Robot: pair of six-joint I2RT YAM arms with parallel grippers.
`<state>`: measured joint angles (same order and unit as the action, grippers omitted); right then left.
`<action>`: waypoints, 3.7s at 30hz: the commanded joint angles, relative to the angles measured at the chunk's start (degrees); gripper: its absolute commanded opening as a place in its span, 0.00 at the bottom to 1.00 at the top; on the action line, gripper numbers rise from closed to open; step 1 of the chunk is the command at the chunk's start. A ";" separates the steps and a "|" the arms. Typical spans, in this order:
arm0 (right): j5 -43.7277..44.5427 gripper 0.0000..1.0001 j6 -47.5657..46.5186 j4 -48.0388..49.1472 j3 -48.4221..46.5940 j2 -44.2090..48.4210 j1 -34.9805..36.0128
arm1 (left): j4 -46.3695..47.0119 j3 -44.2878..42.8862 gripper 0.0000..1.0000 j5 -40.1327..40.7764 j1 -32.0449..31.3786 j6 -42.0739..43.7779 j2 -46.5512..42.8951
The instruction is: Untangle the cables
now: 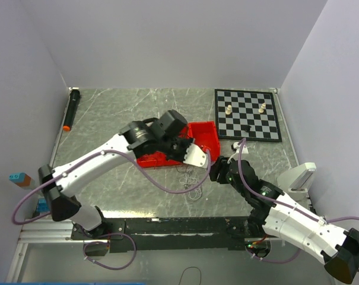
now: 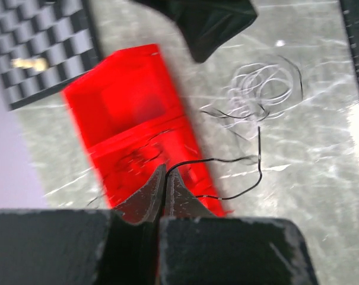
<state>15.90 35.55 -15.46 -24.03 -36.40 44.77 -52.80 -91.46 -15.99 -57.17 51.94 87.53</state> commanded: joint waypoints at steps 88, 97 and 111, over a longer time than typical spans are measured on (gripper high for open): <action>1.06 0.70 -3.18 -2.58 -6.11 -2.62 3.74 | 88.14 -25.71 0.01 21.26 16.92 12.05 6.35; -5.35 0.82 -23.15 17.31 -6.99 -13.24 3.39 | 83.30 -20.25 0.01 21.70 14.28 10.02 3.27; -1.05 0.73 -24.56 24.42 -5.59 -23.62 3.30 | 81.54 -19.72 0.01 21.26 13.13 10.99 1.86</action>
<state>13.67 13.23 2.24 -29.80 -57.01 48.34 27.94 -111.00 5.39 -43.72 63.13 92.01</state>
